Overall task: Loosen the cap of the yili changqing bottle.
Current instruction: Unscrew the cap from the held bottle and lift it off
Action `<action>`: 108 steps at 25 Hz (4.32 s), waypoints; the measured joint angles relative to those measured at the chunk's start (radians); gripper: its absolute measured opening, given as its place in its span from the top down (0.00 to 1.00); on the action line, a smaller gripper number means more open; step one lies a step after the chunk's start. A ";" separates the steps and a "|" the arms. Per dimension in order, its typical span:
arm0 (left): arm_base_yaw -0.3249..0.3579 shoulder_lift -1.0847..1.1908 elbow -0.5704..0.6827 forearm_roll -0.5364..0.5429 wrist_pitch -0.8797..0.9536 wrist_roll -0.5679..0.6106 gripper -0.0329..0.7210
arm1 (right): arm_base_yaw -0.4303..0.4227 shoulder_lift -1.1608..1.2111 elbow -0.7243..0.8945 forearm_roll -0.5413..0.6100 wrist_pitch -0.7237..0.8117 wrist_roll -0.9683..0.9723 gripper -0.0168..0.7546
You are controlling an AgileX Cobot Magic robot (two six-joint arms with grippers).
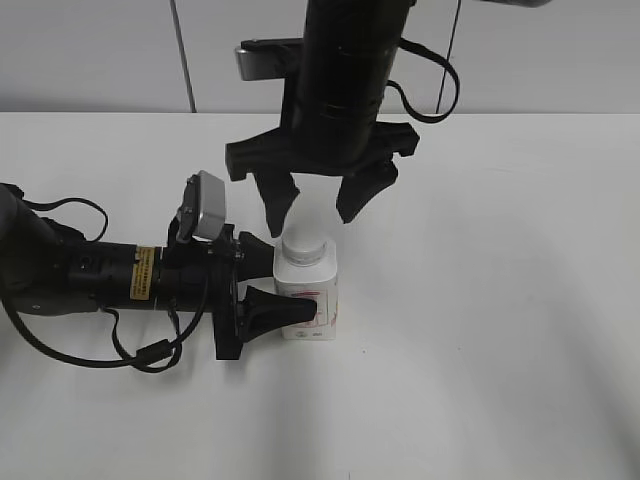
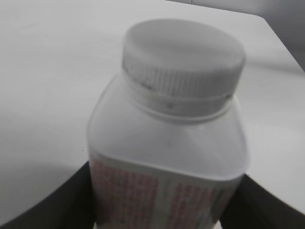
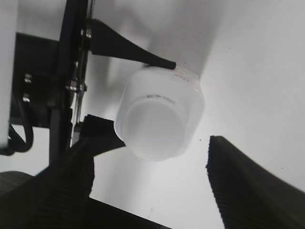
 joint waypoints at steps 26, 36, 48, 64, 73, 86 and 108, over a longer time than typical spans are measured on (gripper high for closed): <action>0.000 -0.002 0.000 0.001 0.006 0.000 0.39 | 0.000 0.055 -0.055 -0.003 0.000 0.122 0.32; 0.000 -0.002 -0.001 0.002 0.011 0.000 0.39 | 0.000 0.096 -0.048 -0.001 0.000 0.122 0.32; 0.000 -0.003 -0.001 0.002 0.014 0.000 0.39 | 0.000 0.097 -0.022 0.011 0.000 0.122 0.39; -0.001 -0.003 -0.002 0.002 0.018 0.000 0.40 | 0.000 0.097 -0.022 0.018 0.000 -0.100 0.45; 0.000 -0.004 -0.002 0.009 0.017 0.004 0.42 | -0.001 0.097 -0.022 0.012 0.001 -1.010 0.46; 0.000 -0.005 -0.002 0.019 0.015 0.008 0.45 | -0.002 0.097 -0.022 0.005 -0.002 -1.477 0.46; 0.000 -0.005 -0.002 0.019 0.028 0.005 0.47 | 0.000 0.027 -0.022 0.037 -0.001 -0.878 0.23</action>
